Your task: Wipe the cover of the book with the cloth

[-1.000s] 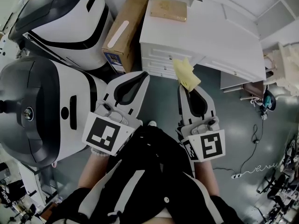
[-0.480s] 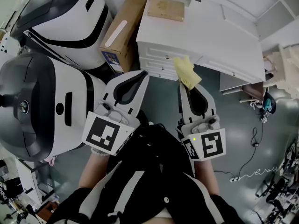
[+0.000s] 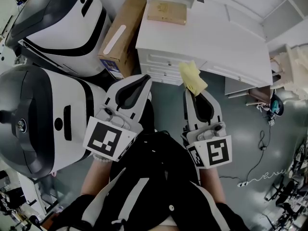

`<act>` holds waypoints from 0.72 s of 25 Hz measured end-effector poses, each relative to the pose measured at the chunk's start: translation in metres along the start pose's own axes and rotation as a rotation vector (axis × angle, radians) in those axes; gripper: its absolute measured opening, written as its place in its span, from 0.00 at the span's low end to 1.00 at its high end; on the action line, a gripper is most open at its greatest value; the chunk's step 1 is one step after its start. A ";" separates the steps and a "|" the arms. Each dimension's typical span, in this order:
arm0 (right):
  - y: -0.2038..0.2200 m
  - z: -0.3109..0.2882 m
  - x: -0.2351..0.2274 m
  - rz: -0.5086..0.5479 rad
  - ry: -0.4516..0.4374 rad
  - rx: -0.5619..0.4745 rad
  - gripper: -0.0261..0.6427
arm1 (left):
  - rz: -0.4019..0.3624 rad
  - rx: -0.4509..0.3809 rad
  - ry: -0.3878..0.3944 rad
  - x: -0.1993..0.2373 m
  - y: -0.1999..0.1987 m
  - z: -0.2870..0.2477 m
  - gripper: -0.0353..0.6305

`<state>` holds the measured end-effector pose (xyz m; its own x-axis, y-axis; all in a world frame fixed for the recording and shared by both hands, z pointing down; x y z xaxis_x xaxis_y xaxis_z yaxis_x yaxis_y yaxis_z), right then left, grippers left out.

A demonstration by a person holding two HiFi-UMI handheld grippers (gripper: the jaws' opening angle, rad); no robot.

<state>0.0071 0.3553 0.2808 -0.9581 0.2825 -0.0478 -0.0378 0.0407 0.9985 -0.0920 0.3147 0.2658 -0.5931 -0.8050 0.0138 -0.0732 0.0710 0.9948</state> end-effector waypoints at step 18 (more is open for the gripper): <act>-0.007 -0.164 -0.092 0.015 0.059 0.059 0.09 | 0.006 0.019 0.079 0.127 -0.016 -0.156 0.06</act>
<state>0.0485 0.1721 0.2825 -0.9735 0.2269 -0.0290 -0.0080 0.0933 0.9956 -0.0411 0.1194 0.2673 -0.5282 -0.8487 0.0282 -0.0858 0.0864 0.9926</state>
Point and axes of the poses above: the fingertips, and each gripper's own axes: z backward along the fingers, x to its left, y out of its underside, the point moved 1 cm from there along z, backward along the fingers
